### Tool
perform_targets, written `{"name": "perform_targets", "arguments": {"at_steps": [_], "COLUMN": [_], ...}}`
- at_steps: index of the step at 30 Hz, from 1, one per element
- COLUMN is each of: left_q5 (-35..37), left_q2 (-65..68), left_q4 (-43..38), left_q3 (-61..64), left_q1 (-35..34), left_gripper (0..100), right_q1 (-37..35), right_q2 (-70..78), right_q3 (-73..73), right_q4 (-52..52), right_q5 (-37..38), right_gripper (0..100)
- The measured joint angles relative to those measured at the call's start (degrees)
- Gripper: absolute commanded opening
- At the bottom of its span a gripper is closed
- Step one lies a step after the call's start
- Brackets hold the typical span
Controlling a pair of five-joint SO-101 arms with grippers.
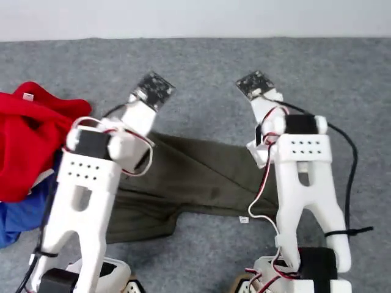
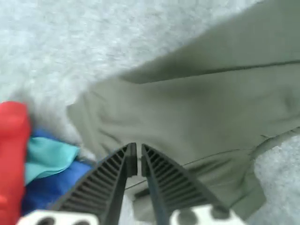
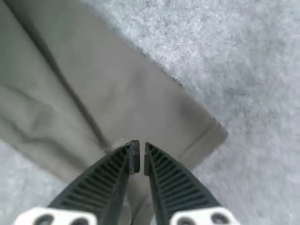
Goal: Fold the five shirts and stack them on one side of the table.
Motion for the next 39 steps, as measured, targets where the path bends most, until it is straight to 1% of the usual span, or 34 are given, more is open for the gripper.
{"name": "perform_targets", "arguments": {"at_steps": [7, 11, 15, 18, 23, 27, 29, 35, 39], "left_q5": [0.2, 0.2, 0.2, 0.2, 0.2, 0.0, -2.3, -13.4, -15.2], "left_q2": [0.0, 0.0, 0.0, 0.0, 0.0, -0.4, -0.4, -0.4, -0.4], "left_q4": [-7.2, -9.5, -9.8, -9.8, -9.8, -8.6, -7.6, 2.8, 9.1], "left_q3": [14.5, 20.7, 24.7, 27.5, 32.4, 32.8, 32.8, 31.8, 26.4], "left_q1": [-0.1, -0.1, -0.1, -0.1, -0.1, -0.1, -0.1, 0.1, 0.0], "left_gripper": [2, 2, 2, 2, 2, 2, 2, 2, 2], "right_q1": [0.3, 1.3, 4.3, 5.8, 8.8, 9.6, 9.8, 10.5, 10.4], "right_q2": [0.4, 4.7, 11.7, 16.9, 24.3, 27.3, 27.4, 27.4, 27.4], "right_q3": [11.4, 11.7, 11.7, 11.3, 5.0, -0.2, -2.2, -7.3, -11.2], "right_q4": [-13.2, -19.0, -24.8, -27.0, -27.2, -25.0, -23.1, -16.0, -10.5], "right_q5": [0.0, 0.0, 0.0, 0.0, -0.1, -0.2, -0.2, -0.4, -0.4], "right_gripper": [0.9, 0.9, 0.9, 0.9, 0.9, 0.9, 0.9, 0.9, 0.9]}}
